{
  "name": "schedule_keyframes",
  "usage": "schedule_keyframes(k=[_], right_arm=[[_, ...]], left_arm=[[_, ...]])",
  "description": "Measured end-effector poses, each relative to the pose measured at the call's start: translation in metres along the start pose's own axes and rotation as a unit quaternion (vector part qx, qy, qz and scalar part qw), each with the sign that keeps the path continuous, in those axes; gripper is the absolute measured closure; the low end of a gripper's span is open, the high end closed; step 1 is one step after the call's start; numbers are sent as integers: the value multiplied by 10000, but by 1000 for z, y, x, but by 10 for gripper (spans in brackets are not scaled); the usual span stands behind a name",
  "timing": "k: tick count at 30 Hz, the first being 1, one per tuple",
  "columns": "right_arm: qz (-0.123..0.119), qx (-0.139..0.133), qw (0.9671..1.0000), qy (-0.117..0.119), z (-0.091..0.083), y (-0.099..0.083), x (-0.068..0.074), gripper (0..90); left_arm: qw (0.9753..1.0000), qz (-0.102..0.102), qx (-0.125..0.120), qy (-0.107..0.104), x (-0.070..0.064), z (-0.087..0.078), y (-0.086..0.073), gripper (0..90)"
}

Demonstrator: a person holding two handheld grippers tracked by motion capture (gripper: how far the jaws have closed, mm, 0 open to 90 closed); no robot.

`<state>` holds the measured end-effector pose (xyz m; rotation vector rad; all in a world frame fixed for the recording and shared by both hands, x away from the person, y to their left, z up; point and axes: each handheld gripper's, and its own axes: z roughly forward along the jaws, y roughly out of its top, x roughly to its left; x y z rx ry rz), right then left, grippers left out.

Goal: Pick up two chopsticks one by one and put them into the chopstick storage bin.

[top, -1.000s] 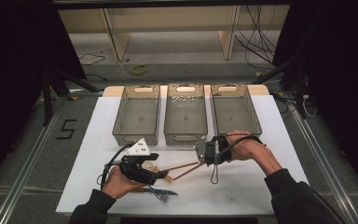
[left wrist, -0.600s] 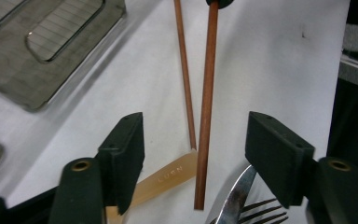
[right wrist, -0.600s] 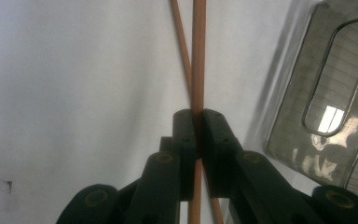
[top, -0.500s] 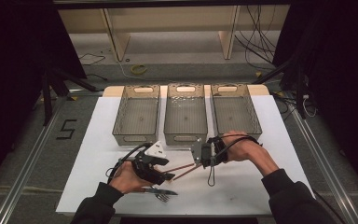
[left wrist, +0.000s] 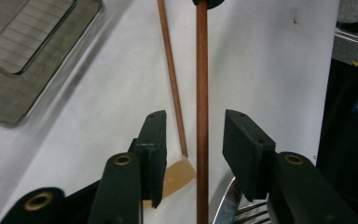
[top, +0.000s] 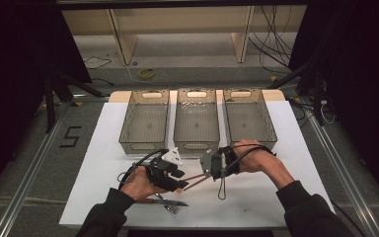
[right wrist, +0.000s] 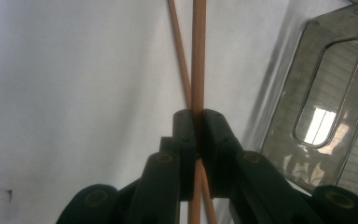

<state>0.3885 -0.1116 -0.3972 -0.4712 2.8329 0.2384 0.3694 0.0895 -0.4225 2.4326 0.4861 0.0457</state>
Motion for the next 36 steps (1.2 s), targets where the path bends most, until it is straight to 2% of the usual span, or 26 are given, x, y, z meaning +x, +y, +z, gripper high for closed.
schedule_keyframes(k=[7, 17, 25, 29, 31, 33, 36], right_arm=[[-68, 48, 10000, -7, -2, 5, 0, 846], [-72, 39, 10000, -17, -1, 8, 2, 846], [-97, 23, 9999, -20, -2, 8, 3, 828], [108, 10, 9999, -134, -6, 6, 3, 653], [359, -80, 9989, -289, -11, 3, 3, 572], [444, -271, 9977, -437, -18, -2, 2, 510], [693, -578, 9941, -598, -30, -7, 2, 438]], left_arm=[[10000, 40, 46, -55, -1, 3, 3, 675], [9998, 136, 79, -105, -1, 4, 3, 828], [9998, 154, 122, -57, -2, 4, 3, 848], [9999, 88, 86, -22, 0, 1, 1, 850], [10000, 43, 61, 32, 3, -2, -1, 850], [9999, -19, 20, 105, 6, -6, -3, 850], [9997, -131, -92, 190, 12, -13, -6, 850]])
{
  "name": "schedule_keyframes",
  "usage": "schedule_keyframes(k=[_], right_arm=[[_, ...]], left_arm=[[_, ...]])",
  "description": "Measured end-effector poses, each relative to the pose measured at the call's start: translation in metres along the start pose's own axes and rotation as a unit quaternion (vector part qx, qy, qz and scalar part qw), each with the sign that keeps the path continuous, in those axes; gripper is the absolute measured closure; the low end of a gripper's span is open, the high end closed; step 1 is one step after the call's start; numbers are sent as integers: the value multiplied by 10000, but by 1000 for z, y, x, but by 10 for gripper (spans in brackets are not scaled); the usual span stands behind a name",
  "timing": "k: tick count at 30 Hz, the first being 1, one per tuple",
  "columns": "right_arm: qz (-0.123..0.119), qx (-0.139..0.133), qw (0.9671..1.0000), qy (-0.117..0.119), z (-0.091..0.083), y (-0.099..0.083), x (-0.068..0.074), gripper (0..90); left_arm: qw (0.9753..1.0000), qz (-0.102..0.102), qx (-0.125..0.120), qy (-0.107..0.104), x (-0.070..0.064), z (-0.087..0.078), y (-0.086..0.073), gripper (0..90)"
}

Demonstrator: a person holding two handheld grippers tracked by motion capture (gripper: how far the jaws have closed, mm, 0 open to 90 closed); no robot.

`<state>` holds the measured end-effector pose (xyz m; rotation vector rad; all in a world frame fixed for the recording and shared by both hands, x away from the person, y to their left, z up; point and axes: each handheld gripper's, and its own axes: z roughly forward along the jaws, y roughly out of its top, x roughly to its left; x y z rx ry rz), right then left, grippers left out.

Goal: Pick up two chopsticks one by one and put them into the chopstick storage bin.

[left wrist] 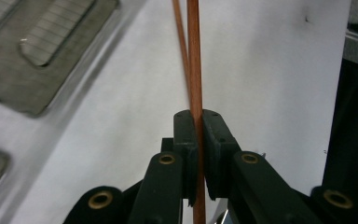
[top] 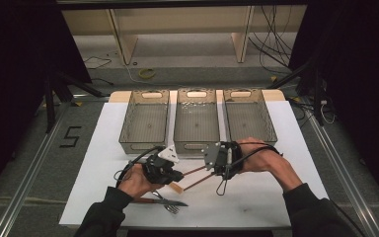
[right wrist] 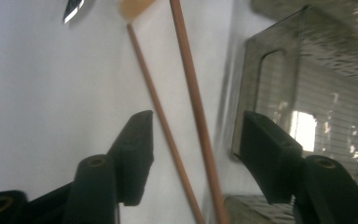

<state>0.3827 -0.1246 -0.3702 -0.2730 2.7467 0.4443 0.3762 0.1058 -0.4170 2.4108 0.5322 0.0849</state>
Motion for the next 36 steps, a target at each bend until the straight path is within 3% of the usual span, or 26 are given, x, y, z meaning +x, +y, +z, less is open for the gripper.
schedule_keyframes(k=[4, 8, 11, 15, 22, 26, 30, 33, 36], right_arm=[[290, -405, 9988, 10, -11, -8, 0, 376], [612, -661, 9959, 84, -10, -16, 1, 336], [793, -721, 9942, 127, -7, -23, 3, 315], [1170, -901, 9889, 142, -4, -31, 5, 298], [1966, -1500, 9689, -30, 1, -46, 10, 289], [2327, -1724, 9570, -184, 3, -53, 14, 283], [2811, -2017, 9379, -266, 3, -60, 16, 271], [3136, -2297, 9210, -246, 2, -64, 18, 271], [3210, -2292, 9185, -264, 3, -65, 21, 272]], left_arm=[[9995, -181, -224, 155, 8, -12, -4, 850], [9970, -436, -528, 354, 16, -24, -9, 850], [9932, -661, -777, 556, 23, -34, -12, 850], [9864, -962, -1055, 810, 33, -47, -18, 850], [9741, -1391, -1374, 1134, 48, -62, -29, 849], [9691, -1588, -1434, 1223, 57, -65, -34, 850], [9656, -1753, -1408, 1303, 65, -66, -37, 850], [9637, -1831, -1394, 1355, 71, -67, -38, 851], [9616, -1912, -1366, 1416, 78, -68, -38, 851]])
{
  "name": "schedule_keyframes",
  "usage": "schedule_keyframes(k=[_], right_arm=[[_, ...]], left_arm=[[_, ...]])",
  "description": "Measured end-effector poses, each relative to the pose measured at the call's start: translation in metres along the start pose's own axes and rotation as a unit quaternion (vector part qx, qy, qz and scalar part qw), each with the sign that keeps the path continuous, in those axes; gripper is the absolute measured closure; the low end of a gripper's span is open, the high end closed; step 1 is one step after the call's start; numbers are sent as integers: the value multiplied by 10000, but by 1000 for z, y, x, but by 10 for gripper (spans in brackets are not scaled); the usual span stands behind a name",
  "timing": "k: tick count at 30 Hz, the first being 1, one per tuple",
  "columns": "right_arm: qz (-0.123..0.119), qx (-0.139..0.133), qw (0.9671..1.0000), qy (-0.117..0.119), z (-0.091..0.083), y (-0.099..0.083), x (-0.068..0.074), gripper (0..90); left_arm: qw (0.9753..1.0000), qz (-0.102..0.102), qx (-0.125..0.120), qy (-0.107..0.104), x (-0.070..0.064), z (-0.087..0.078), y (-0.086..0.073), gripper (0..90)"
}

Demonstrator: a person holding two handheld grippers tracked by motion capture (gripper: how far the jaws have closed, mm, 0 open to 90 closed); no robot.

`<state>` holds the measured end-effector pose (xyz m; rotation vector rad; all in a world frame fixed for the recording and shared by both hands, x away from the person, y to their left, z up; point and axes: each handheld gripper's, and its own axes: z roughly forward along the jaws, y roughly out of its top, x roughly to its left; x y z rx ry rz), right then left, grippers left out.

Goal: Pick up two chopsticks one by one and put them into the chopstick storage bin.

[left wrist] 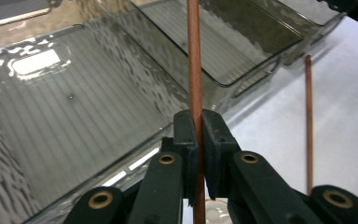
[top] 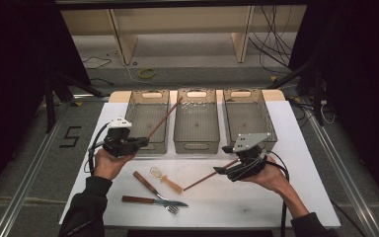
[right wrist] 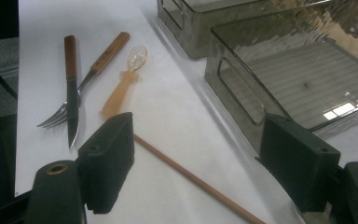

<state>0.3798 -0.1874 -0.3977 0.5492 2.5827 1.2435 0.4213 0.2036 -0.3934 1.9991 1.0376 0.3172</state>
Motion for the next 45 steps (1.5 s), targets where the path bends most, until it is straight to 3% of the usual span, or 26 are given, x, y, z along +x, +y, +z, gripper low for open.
schedule_keyframes(k=[12, 22, 29, 45], right_arm=[[35, 51, 10000, 43, 2, -7, 4, 274], [31, 59, 10000, 48, 3, -8, 5, 260], [37, 40, 10000, 62, 1, -8, 6, 258], [-22, 97, 9999, 97, 3, -9, 6, 258]], left_arm=[[9985, -391, 115, 352, 35, 9, 12, 851], [9966, -575, 113, 579, 63, 13, 24, 851], [9955, -616, 222, 686, 75, 22, 29, 850], [9929, -816, 479, 724, 86, 44, 24, 848]])
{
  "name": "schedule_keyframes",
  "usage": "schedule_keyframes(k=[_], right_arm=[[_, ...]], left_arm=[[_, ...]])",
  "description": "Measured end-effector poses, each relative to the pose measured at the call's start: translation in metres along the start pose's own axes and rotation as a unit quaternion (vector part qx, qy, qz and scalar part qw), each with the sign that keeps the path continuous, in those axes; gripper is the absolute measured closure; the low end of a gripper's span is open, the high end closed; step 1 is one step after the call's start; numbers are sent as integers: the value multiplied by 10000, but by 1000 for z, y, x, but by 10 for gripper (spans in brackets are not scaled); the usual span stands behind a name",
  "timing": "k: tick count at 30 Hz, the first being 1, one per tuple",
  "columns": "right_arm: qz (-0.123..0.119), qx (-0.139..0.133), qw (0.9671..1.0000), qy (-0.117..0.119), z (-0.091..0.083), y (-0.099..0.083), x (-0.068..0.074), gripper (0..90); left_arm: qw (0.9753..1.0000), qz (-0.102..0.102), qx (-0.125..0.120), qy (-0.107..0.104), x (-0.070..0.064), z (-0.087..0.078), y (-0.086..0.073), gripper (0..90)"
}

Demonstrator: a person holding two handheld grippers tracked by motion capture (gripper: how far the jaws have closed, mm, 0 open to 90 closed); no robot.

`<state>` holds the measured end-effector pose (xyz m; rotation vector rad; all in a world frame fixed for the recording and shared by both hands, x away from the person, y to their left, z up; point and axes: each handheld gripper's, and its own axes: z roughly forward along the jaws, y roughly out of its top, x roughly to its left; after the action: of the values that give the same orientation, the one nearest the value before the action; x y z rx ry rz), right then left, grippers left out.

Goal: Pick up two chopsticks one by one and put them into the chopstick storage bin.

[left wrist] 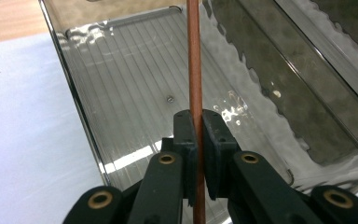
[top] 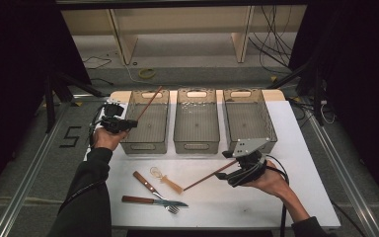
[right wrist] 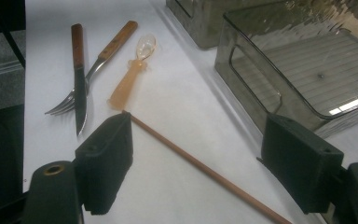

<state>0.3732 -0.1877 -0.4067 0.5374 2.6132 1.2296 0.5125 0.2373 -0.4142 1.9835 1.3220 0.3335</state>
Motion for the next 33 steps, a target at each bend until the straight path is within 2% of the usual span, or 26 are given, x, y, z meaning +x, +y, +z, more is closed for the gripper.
schedule_keyframes(k=[7, 10, 12, 15, 19, 21, 26, 28, 31, 33], right_arm=[[12, -2, 10000, 5, -1, 0, 0, 259], [-2, -11, 10000, 15, -2, 0, -1, 259], [-12, 1, 10000, 11, -2, -1, -1, 258], [13, -23, 10000, -9, -3, -1, -2, 258], [-36, 25, 10000, -11, -4, 0, -4, 257], [-69, 84, 9999, -12, -5, 0, -5, 256], [-258, 296, 9992, -45, -4, 5, -7, 256], [-382, 399, 9985, -43, -3, 7, -8, 257], [-458, 551, 9974, -14, -1, 10, -9, 258], [-545, 677, 9962, -9, 1, 12, -11, 258]], left_arm=[[10000, -57, 58, 45, 1, 7, 1, 824], [9999, -117, 59, 12, 0, 8, 1, 651], [9999, -106, 6, -48, -2, 6, 1, 590], [9996, -140, -74, -227, -7, 0, 1, 447], [9986, -50, -245, -476, -18, -12, -2, 335], [9972, -5, -389, -644, -24, -18, -6, 297], [9932, 87, -715, -910, -39, -33, -17, 235], [9918, 193, -822, -958, -45, -38, -22, 214], [9893, 243, -979, -1059, -52, -46, -30, 203], [9886, 307, -1024, -1063, -58, -49, -35, 191]])
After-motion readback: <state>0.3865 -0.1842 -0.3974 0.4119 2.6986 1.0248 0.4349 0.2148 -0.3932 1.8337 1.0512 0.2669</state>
